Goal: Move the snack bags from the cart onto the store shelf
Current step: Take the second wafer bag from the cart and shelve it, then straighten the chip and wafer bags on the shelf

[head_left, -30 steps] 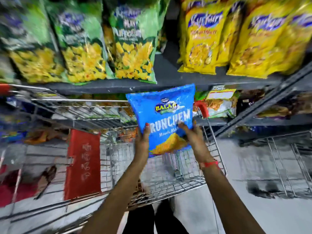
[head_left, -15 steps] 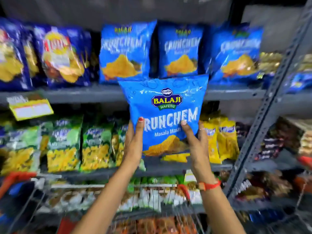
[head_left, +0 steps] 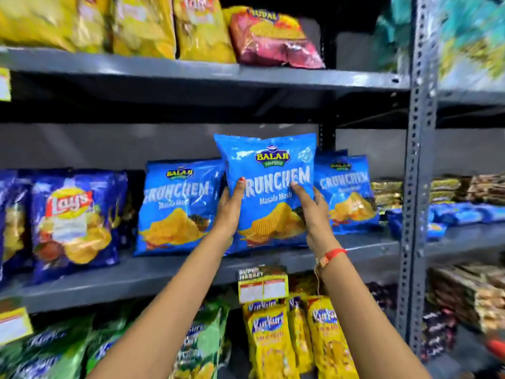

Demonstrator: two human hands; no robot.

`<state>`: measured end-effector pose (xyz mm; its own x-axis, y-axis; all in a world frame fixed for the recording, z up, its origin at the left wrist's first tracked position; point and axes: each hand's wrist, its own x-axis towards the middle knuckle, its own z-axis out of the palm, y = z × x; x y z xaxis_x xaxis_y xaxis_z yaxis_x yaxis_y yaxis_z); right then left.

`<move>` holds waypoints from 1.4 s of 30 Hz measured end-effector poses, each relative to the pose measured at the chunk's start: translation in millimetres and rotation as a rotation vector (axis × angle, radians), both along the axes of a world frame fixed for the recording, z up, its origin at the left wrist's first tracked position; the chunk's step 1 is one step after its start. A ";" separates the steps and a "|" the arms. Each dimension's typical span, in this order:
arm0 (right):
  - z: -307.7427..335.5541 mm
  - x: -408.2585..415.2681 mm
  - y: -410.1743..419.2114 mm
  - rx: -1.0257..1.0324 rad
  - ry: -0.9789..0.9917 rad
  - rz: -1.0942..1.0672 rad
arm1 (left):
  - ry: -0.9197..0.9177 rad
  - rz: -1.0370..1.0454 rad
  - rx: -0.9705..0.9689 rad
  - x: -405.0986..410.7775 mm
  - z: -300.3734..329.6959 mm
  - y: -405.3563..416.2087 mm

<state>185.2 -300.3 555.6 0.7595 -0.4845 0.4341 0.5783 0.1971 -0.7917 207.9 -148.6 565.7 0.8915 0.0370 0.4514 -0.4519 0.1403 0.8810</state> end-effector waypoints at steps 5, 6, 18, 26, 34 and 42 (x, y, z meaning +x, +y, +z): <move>0.2 59.0 -12.9 -0.056 0.144 0.010 | 0.078 -0.051 -0.069 44.5 -5.1 -12.4; -3.6 67.6 -14.8 -0.063 0.167 0.018 | 0.087 -0.052 -0.071 49.5 -8.5 -14.4; -28.2 63.0 -6.1 -0.261 0.111 -0.460 | -0.114 0.186 -0.024 36.5 -30.5 -18.6; -15.2 12.0 60.9 -0.304 -0.109 -0.266 | -0.501 0.468 -0.015 -20.2 -27.0 26.0; -21.6 -0.5 175.4 -0.376 -0.105 0.078 | -0.352 0.820 -0.011 -42.7 -44.1 166.7; -35.8 20.0 289.9 -0.547 0.112 0.358 | 0.124 0.937 0.116 -31.7 -53.3 279.1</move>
<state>205.2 -10.4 519.9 0.8877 0.0742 0.4544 0.4597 -0.0857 -0.8839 176.2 130.5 512.4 0.5641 0.7215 0.4015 -0.2387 -0.3231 0.9158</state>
